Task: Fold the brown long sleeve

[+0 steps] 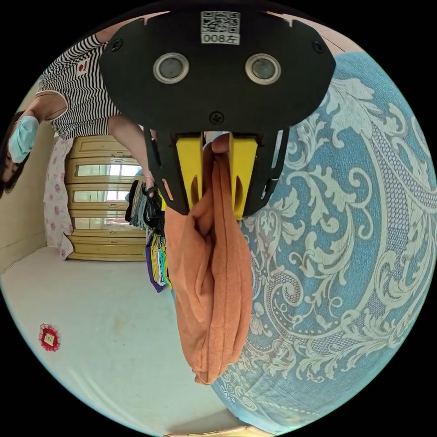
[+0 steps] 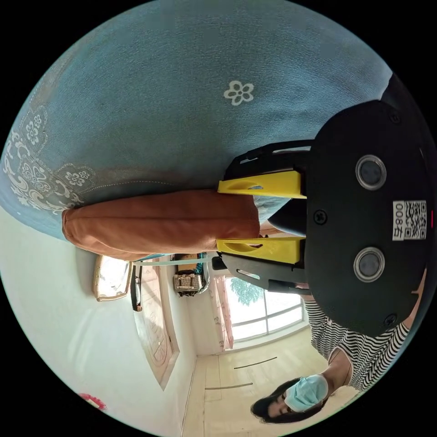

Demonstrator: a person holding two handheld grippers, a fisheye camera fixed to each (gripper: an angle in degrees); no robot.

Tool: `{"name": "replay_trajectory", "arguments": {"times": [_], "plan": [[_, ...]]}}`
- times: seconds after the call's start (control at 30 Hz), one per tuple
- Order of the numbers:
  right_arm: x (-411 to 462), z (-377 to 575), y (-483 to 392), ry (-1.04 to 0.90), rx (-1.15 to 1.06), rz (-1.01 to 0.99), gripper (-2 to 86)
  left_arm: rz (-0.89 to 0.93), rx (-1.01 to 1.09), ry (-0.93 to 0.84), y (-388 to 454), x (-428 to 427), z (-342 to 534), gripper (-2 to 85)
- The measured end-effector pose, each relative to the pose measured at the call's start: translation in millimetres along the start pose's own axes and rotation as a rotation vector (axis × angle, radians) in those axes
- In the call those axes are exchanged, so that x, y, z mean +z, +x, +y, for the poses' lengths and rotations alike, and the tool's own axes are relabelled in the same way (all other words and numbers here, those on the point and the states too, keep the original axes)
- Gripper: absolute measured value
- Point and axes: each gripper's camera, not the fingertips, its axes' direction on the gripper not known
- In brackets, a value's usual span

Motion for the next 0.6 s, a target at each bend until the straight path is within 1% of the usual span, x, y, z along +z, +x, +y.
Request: {"name": "replay_trajectory", "arguments": {"times": [0.27, 0.6], "plan": [[-53, -4, 17, 0.016, 0.001, -0.07, 8.0, 0.059, 0.049, 0.005, 41, 19, -24, 6.8], [-127, 27, 8, -0.026, -0.053, -0.052, 6.9, 0.122, 0.06, -0.002, 115, 64, -15, 6.9]]}}
